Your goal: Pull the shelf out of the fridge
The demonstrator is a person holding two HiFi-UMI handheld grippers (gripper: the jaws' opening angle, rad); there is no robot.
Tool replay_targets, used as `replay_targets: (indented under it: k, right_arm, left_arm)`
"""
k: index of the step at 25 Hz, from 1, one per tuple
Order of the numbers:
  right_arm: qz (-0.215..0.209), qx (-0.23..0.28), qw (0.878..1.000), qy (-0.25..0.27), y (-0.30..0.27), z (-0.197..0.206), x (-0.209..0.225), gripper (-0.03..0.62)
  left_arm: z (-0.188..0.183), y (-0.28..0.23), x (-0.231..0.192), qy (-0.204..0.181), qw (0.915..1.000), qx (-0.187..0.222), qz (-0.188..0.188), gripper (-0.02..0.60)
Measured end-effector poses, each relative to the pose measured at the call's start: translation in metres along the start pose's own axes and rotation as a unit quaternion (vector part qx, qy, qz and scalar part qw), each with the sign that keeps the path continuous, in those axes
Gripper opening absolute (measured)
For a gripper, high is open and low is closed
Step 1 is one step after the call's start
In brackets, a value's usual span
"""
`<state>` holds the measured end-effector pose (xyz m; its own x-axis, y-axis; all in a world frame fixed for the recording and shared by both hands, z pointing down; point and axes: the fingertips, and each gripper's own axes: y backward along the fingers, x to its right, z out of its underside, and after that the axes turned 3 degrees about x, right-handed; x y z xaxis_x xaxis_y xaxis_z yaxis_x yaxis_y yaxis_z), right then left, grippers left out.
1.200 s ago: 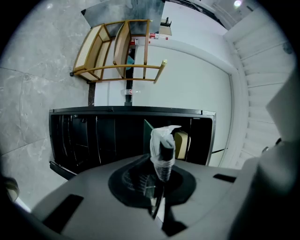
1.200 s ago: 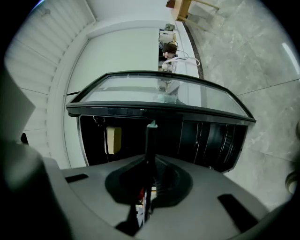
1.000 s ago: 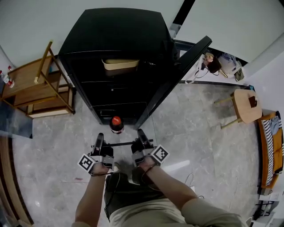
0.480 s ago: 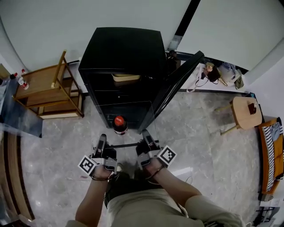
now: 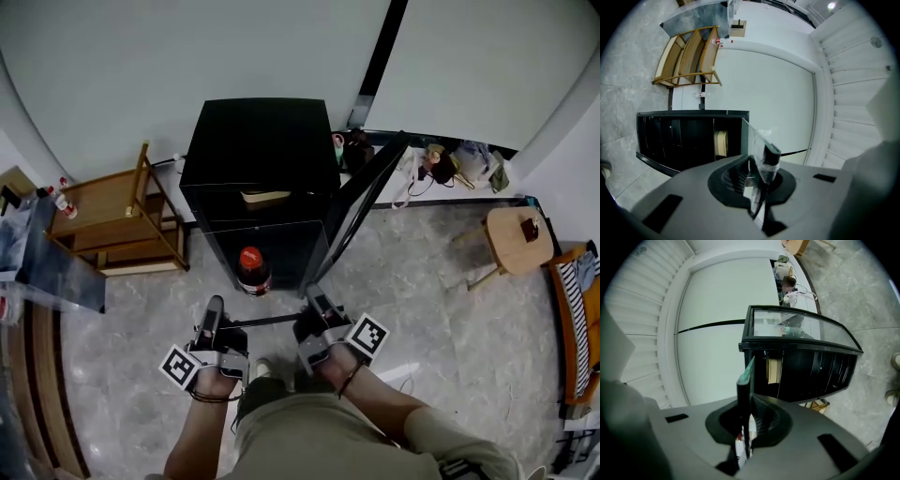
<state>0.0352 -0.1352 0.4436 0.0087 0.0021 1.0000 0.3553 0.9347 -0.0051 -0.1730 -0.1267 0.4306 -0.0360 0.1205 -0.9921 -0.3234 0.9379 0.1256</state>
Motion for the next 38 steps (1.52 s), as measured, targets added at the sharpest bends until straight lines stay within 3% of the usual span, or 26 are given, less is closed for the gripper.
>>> replay_targets:
  k: [5,12,18,38]
  right_arm:
    - [0.002,-0.006,1.0,0.002,-0.003,-0.003,-0.044,0.003]
    - [-0.026,-0.012,1.0,0.006,-0.026,-0.003,-0.109,0.003]
    - [-0.052,-0.008,0.999,0.008,-0.041,-0.007,-0.15,0.003]
    - [-0.088,0.028,0.996,0.021,-0.097,-0.048,-0.229,0.003]
  left_arm:
    - [-0.002,-0.012,0.046,-0.007,0.9999,-0.003,0.008,0.014]
    - [-0.016,-0.037,0.106,-0.007,0.9997,-0.005,0.024,0.014]
    - [-0.024,-0.058,0.149,-0.032,0.9983,-0.017,0.046,0.014]
    - [-0.034,-0.147,0.216,-0.038,0.994,-0.036,0.096,0.017]
